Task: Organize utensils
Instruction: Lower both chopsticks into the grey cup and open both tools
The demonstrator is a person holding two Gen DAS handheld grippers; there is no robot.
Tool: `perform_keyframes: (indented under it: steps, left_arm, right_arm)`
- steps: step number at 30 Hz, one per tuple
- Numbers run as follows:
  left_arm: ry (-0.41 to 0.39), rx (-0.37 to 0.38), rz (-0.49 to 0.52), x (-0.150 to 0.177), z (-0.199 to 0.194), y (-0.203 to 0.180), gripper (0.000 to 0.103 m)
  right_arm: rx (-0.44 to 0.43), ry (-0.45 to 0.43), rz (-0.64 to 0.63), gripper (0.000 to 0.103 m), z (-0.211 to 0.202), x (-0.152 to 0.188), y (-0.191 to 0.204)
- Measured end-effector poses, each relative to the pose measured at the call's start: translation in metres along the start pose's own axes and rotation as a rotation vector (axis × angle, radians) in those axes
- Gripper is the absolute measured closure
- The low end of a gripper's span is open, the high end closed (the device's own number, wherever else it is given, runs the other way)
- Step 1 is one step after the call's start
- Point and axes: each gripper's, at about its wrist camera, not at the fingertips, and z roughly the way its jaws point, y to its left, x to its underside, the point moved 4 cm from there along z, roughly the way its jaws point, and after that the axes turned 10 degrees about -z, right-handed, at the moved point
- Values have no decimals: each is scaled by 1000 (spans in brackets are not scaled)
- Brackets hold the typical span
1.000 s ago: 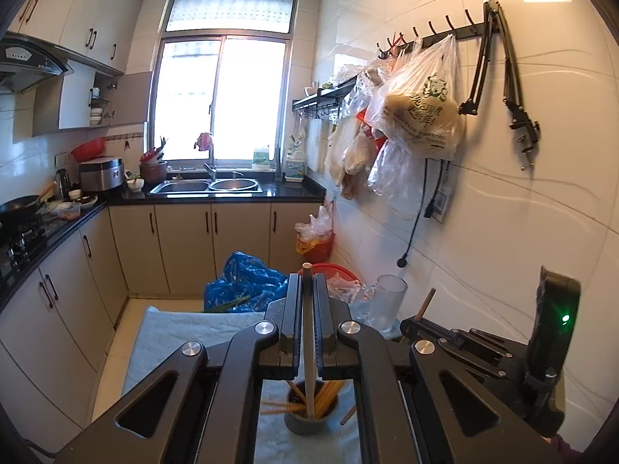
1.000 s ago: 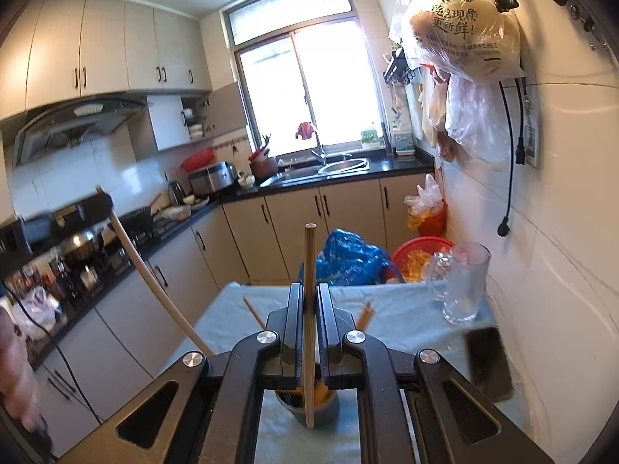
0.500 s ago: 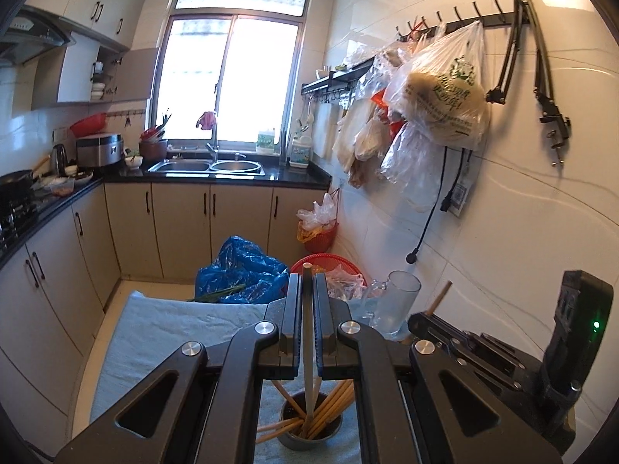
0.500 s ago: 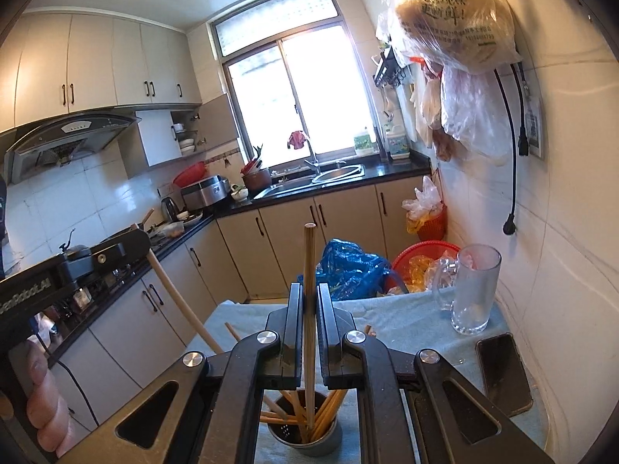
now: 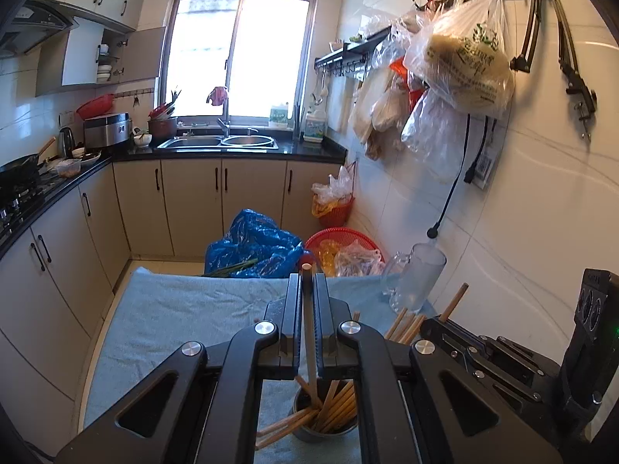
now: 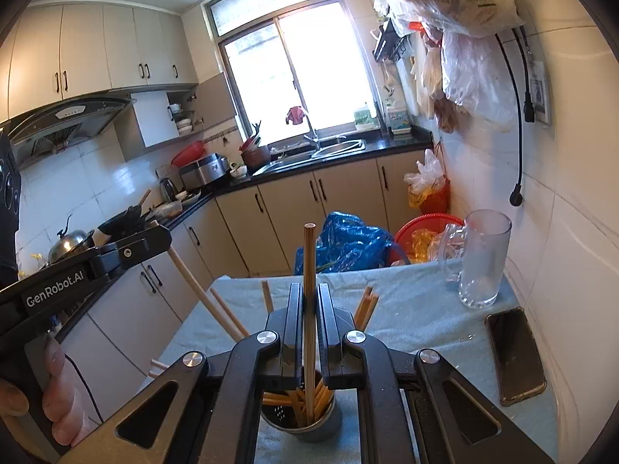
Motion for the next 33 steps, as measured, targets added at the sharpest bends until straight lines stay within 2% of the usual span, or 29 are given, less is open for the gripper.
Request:
perform_keyframes:
  steps: [13,33]
  left_arm:
    - [27,-29,32,15,3,0,98]
    - [92,-67,27,38,24,12,98]
  right_arm:
    - [-9,44,-9,95,9,21,4]
    - [2,96,-4,95,25,42,-5]
